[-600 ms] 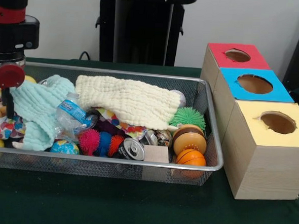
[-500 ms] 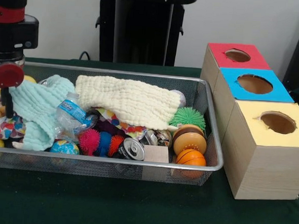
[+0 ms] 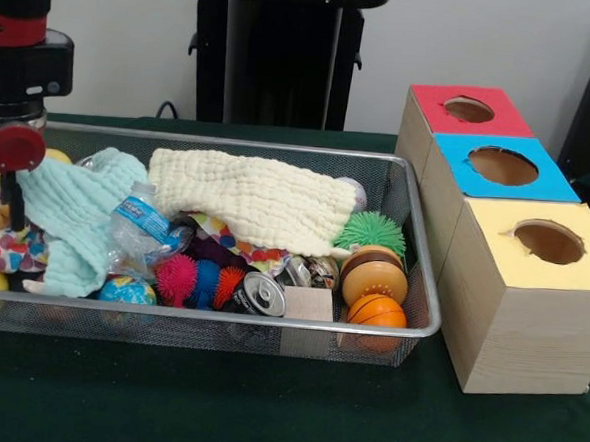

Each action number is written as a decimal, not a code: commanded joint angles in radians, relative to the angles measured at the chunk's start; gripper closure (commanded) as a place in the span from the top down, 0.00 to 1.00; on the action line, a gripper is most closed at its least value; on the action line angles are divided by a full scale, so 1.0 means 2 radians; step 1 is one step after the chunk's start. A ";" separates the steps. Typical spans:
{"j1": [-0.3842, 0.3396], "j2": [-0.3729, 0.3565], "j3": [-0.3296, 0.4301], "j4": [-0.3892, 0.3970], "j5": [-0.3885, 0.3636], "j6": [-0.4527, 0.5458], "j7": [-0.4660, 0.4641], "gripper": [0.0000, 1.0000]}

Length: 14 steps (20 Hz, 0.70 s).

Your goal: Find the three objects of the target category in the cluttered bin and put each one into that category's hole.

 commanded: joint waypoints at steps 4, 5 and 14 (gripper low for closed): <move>-0.006 0.035 0.007 0.028 -0.062 -0.019 -0.083 1.00; -0.007 0.038 0.008 0.027 -0.064 -0.021 -0.082 1.00; -0.023 0.022 0.017 0.032 -0.064 -0.010 -0.094 1.00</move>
